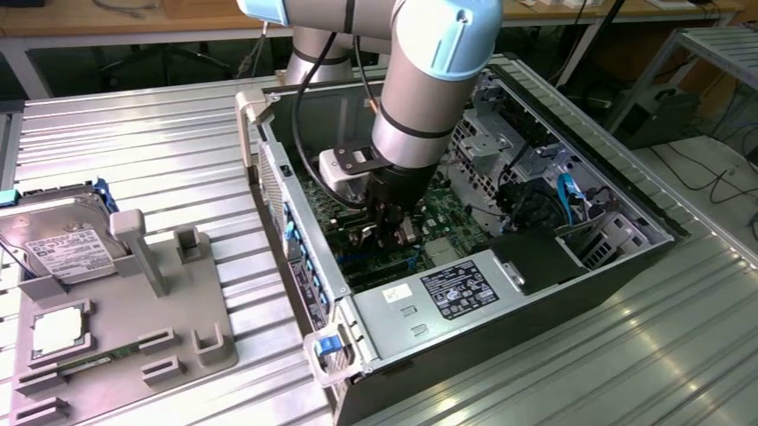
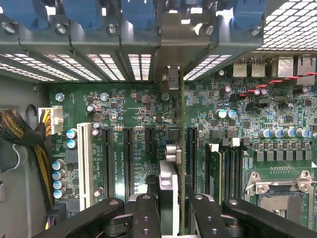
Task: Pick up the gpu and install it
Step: 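Insert the gpu into the slot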
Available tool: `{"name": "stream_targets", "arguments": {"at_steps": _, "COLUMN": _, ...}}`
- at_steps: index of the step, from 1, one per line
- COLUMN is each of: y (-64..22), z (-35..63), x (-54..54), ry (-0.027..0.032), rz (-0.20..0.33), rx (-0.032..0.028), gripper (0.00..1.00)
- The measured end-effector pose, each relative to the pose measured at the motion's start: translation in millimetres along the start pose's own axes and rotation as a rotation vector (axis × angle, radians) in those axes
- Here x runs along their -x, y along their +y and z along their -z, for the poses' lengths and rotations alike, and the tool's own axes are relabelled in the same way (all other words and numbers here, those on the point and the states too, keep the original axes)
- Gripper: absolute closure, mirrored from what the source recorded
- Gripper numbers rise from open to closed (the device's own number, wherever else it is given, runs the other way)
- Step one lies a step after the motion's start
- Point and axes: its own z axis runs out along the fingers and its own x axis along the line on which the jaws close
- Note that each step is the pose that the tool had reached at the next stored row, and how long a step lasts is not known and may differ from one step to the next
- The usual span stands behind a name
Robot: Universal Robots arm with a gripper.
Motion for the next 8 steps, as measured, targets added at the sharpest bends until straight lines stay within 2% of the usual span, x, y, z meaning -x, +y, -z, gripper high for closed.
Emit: {"name": "stream_targets", "arguments": {"at_steps": 8, "y": 0.0, "z": 0.0, "x": 0.0, "ry": 0.0000, "rz": 0.000, "rx": 0.0000, "gripper": 0.72}}
